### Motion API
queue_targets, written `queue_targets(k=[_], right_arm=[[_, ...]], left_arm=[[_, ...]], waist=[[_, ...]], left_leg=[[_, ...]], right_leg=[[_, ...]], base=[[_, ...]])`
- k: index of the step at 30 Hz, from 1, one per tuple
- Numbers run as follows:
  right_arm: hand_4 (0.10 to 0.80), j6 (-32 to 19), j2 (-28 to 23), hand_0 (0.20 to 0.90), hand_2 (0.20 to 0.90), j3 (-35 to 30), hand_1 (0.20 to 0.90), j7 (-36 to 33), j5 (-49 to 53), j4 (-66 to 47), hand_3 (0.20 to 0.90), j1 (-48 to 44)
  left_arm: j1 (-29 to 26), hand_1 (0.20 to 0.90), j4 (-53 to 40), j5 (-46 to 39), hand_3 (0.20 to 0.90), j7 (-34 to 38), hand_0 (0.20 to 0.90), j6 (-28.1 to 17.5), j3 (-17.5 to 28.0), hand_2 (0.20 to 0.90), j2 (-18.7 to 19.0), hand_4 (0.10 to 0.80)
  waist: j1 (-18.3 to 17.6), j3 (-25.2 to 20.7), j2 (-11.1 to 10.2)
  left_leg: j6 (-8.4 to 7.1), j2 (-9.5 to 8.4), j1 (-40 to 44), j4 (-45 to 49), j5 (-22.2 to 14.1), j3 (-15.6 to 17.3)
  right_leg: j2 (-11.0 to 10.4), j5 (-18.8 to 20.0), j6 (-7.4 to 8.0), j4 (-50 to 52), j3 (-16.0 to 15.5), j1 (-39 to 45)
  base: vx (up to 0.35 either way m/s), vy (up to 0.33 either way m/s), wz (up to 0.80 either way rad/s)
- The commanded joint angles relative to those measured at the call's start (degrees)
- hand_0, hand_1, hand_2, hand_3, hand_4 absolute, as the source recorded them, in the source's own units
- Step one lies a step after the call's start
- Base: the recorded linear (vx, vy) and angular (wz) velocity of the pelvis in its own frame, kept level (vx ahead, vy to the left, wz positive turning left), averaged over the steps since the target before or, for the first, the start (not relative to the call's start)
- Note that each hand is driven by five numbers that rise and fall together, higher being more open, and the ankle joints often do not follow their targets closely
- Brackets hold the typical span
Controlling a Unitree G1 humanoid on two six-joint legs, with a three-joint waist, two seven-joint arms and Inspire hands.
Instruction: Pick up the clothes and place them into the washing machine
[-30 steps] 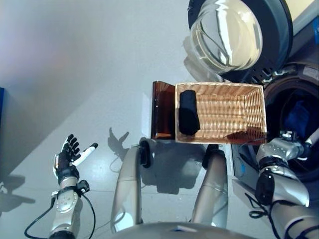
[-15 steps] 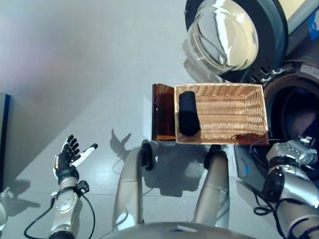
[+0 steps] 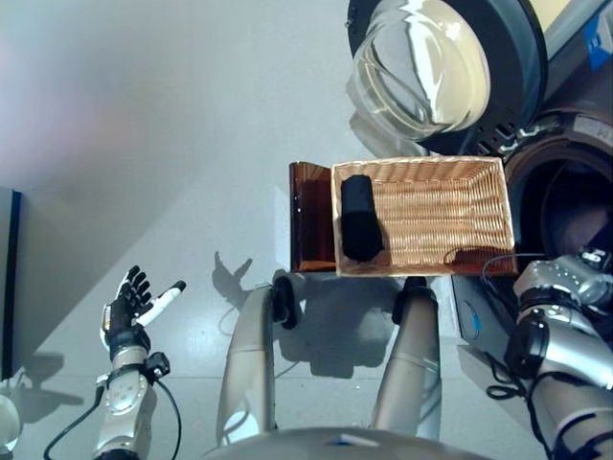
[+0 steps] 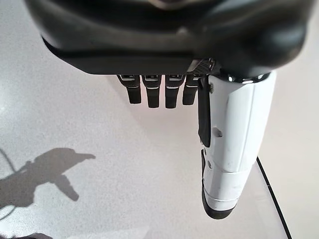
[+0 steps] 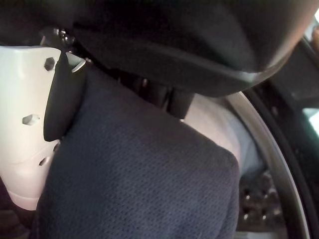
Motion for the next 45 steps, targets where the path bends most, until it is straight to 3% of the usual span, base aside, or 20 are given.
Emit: queue_targets(k=[1,5,6,7,20,24,25,27,29,30,31,33,34,39,45], right_arm=[[0.3,-4.95,-7.42,0.2,0.2,3.19,0.2,1.38,-3.64,0.74,0.2,2.02],[0.3,-4.76,-6.74,0.2,0.2,3.99,0.2,1.47,-4.12,0.72,0.2,2.01],[0.59,-4.78,-6.48,0.606,0.606,4.18,0.606,1.52,-4.24,0.61,0.606,2.14],[0.8,-4.81,-6.12,0.9,0.9,4.32,0.9,1.64,-4.27,0.29,0.9,2.3],[0.8,-3.45,-3.9,0.9,0.9,6.04,0.9,1.76,-7.02,-0.57,0.9,3.22],[0.8,-1.31,-0.94,0.9,0.9,9.38,0.9,1.97,-11.65,-2.88,0.9,5.52],[0.8,-0.1,-0.04,0.9,0.9,11.01,0.9,2.06,-13.97,-3.01,0.9,6.54],[0.8,1.2,1.99,0.9,0.9,13.0,0.9,2.48,-15.83,-4.05,0.9,8.14],[0.8,2.93,4.55,0.9,0.9,14.76,0.9,4.13,-16.65,-3.44,0.9,9.61],[0.8,2.92,4.63,0.9,0.9,14.76,0.9,4.15,-16.65,-3.45,0.9,9.66],[0.8,3.34,5.47,0.9,0.9,14.87,0.9,4.83,-16.62,-3.2,0.9,10.29],[0.8,4.03,7.85,0.9,0.9,15.03,0.9,5.96,-15.87,-1.83,0.9,11.25],[0.8,4.61,8.54,0.9,0.9,15.24,0.9,6.3,-16.01,-1.29,0.9,11.6],[0.8,6.6,10.55,0.9,0.9,16.46,0.9,6.92,-18.04,0.11,0.9,12.92],[0.8,10.64,12.56,0.9,0.9,21.94,0.9,5.84,-26.53,1.44,0.9,14.5]], left_arm=[[0.79,0.9,0.32,-1.06,0.9,1.03,0.9,-3.0,3.7,0.9,5.41,0.8],[0.54,0.9,0.97,-1.07,0.9,1.16,0.9,-3.01,3.63,0.9,5.44,0.8],[0.4,0.9,1.13,-1.03,0.9,1.31,0.9,-3.06,3.65,0.9,5.47,0.8],[0.34,0.9,0.75,-1.05,0.9,1.37,0.9,-3.15,3.61,0.9,5.42,0.8],[-0.22,0.9,0.59,-1.4,0.9,1.31,0.9,-3.74,4.09,0.9,5.43,0.8],[-0.15,0.9,0.38,-1.17,0.9,0.85,0.9,-4.61,3.23,0.9,5.15,0.8],[0.05,0.9,-0.18,-0.99,0.9,0.78,0.9,-4.79,3.16,0.9,5.0,0.8],[0.22,0.9,-1.34,-0.55,0.9,0.69,0.9,-5.02,3.15,0.9,4.83,0.8],[-0.31,0.9,-0.76,-0.17,0.9,0.54,0.9,-5.43,3.28,0.9,4.45,0.8],[-0.29,0.9,-0.73,-0.15,0.9,0.54,0.9,-5.41,3.31,0.9,4.48,0.8],[-0.5,0.9,-0.63,0.0,0.9,0.36,0.9,-5.55,3.22,0.9,4.26,0.8],[-1.11,0.9,-0.29,0.45,0.9,0.52,0.9,-5.75,3.1,0.9,3.98,0.8],[-1.37,0.9,-0.01,0.53,0.9,0.57,0.9,-5.8,3.13,0.9,3.82,0.8],[-2.04,0.9,0.49,0.77,0.9,0.87,0.9,-6.11,3.39,0.9,3.66,0.8],[-3.24,0.9,3.07,1.72,0.9,1.75,0.9,-6.73,3.15,0.9,3.7,0.8]], waist=[[0.32,-2.97,-0.24],[0.38,-2.88,-0.26],[0.34,-2.85,-0.27],[0.3,-2.82,-0.28],[0.36,-2.53,-0.76],[0.63,-2.04,-1.31],[0.62,-1.62,-1.59],[0.64,-1.47,-2.12],[0.73,-0.99,-2.88],[0.77,-1.29,-2.89],[0.8,-1.0,-3.14],[1.17,-1.38,-3.67],[1.17,-1.12,-3.93],[1.66,-1.69,-4.73],[2.29,-2.38,-6.25]], left_leg=[[-4.21,2.3,1.7,-4.5,1.37,-3.13],[-4.13,2.4,1.65,-4.42,1.36,-3.08],[-4.11,2.39,1.69,-4.45,1.33,-3.06],[-4.09,2.42,1.74,-4.5,1.3,-3.01],[-4.0,2.04,2.94,-5.56,1.69,-2.93],[-3.89,1.76,4.01,-6.85,2.27,-3.19],[-3.47,1.63,3.98,-7.82,4.17,-2.81],[-3.73,1.56,5.24,-8.25,2.84,-3.24],[-3.36,1.28,5.82,-10.54,5.25,-2.88],[-3.68,1.22,6.48,-10.47,3.88,-3.26],[-3.38,1.11,6.47,-11.59,5.65,-2.98],[-3.61,0.71,8.86,-14.08,5.03,-3.41],[-3.26,0.58,9.11,-15.51,7.15,-2.98],[-3.33,-0.03,12.98,-20.15,8.7,-3.18],[-3.72,-0.34,20.02,-28.1,11.18,-3.16]], right_leg=[[-0.37,-1.31,-4.64,0.96,1.39,0.83],[-0.36,-1.13,-4.65,0.94,1.36,0.74],[-0.28,-1.08,-4.64,0.9,1.4,0.72],[-0.3,-1.01,-4.6,0.82,1.37,0.77],[-0.41,-0.51,-4.46,-0.2,0.82,2.31],[-0.49,0.1,-4.39,-1.63,0.58,3.64],[-0.6,2.03,-4.82,-2.93,0.14,3.76],[-0.69,0.9,-4.34,-3.21,-0.11,5.34],[-1.06,3.67,-4.6,-6.07,-1.03,6.72],[-0.98,2.36,-4.17,-5.69,-0.84,7.28],[-1.22,4.04,-4.46,-7.11,-1.4,7.67],[-1.36,3.57,-3.71,-9.43,-2.2,10.65],[-1.55,5.59,-4.06,-11.25,-2.88,11.29],[-2.0,7.43,-3.43,-16.27,-4.76,16.19],[-2.61,10.2,-2.1,-24.49,-8.09,24.2]], base=[[0.0,0.0,0.0],[0.0,0.0,0.0],[0.0,0.0,0.0],[0.0,0.0,0.0],[0.0,0.0,0.0],[-0.024,0.0,0.0],[0.0,0.0,0.0],[0.001,-0.014,0.06],[-0.045,-0.017,0.06],[0.014,-0.017,0.07],[0.123,-0.025,0.07],[0.043,-0.019,0.07],[-0.049,-0.013,0.11],[0.035,-0.017,0.11],[0.078,-0.027,0.01]])
